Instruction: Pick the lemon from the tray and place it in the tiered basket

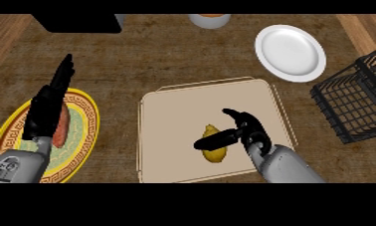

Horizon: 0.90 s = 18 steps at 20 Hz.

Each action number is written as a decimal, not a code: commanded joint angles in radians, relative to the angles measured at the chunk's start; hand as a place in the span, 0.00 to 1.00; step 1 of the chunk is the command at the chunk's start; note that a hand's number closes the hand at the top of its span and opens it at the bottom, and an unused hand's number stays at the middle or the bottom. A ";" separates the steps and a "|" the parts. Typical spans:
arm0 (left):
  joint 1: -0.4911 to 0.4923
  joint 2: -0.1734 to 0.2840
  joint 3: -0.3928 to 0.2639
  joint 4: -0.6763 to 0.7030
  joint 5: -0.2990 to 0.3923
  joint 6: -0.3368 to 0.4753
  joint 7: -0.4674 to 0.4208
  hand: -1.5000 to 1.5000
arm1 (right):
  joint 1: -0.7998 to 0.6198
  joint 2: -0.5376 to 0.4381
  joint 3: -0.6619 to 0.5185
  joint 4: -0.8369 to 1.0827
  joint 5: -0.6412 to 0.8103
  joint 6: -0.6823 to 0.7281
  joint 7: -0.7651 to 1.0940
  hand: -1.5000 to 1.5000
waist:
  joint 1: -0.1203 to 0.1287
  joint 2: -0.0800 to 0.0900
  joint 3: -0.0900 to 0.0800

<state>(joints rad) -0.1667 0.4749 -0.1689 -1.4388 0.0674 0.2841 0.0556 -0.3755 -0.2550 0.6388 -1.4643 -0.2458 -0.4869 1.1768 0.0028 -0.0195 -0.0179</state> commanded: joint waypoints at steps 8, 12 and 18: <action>-0.020 -0.001 0.025 0.012 -0.019 -0.021 0.010 0.50 | -0.089 0.015 0.051 0.100 -0.044 0.136 0.043 1.00 | 0.008 0.021 0.018; 0.012 -0.015 0.033 -0.008 -0.006 -0.034 -0.004 0.50 | -0.023 0.088 0.044 0.091 -0.012 -0.011 0.012 1.00 | 0.006 0.019 0.018; 0.025 -0.028 0.022 0.009 -0.022 -0.020 -0.010 0.50 | -0.072 -0.221 0.390 -0.183 0.277 0.268 -0.260 1.00 | 0.000 -0.013 0.013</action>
<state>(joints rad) -0.1484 0.4581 -0.1410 -1.4305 0.0510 0.2567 0.0499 -0.4131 -0.3763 0.8502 -1.5625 -0.1094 -0.3622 1.0079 -0.0044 -0.0259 -0.0122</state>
